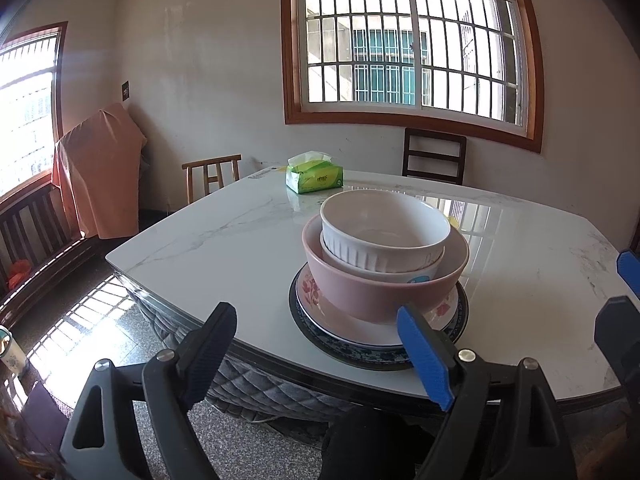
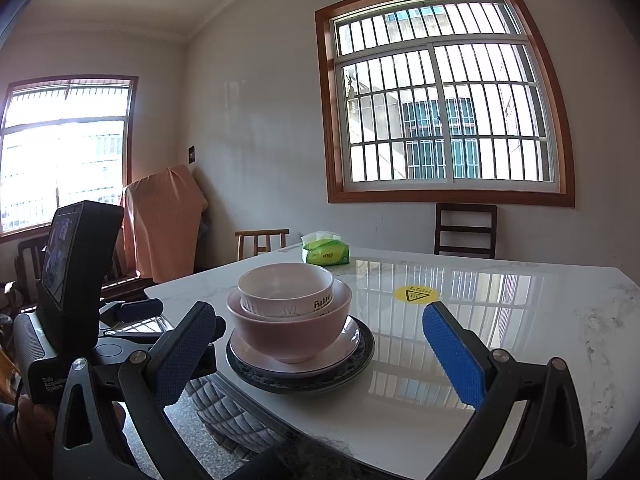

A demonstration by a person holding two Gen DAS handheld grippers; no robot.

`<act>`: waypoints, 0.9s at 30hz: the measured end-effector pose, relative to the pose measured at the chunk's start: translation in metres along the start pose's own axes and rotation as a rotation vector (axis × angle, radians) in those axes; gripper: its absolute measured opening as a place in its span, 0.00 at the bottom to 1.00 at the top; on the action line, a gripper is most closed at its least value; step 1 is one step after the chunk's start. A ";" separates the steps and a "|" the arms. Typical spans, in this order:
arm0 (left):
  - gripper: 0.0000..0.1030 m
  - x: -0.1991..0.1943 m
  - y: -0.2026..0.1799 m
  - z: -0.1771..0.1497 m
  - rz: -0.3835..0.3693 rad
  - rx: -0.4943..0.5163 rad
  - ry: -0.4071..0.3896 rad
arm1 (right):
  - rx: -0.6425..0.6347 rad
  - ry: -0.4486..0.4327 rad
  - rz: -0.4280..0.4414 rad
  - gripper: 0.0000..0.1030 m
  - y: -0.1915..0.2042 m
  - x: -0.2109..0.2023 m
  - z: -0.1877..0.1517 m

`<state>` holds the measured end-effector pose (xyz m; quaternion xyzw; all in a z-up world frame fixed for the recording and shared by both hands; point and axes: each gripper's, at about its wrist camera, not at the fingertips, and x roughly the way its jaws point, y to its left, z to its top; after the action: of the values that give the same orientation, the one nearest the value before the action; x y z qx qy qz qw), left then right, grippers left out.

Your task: Organize plates and bowls

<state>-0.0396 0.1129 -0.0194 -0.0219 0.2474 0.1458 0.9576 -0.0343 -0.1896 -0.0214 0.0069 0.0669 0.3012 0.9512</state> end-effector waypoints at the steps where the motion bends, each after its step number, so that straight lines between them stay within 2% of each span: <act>1: 0.82 0.000 -0.001 0.000 0.006 0.002 -0.001 | 0.002 0.003 0.004 1.00 0.000 0.000 -0.001; 9: 0.82 0.003 -0.008 -0.003 0.008 0.029 0.015 | 0.003 0.006 0.008 1.00 -0.001 0.001 -0.002; 27: 0.82 0.009 -0.008 -0.004 -0.001 0.025 0.056 | 0.020 0.022 0.010 1.00 -0.008 0.001 -0.005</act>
<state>-0.0310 0.1069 -0.0273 -0.0142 0.2759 0.1417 0.9506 -0.0302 -0.1956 -0.0272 0.0133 0.0803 0.3054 0.9487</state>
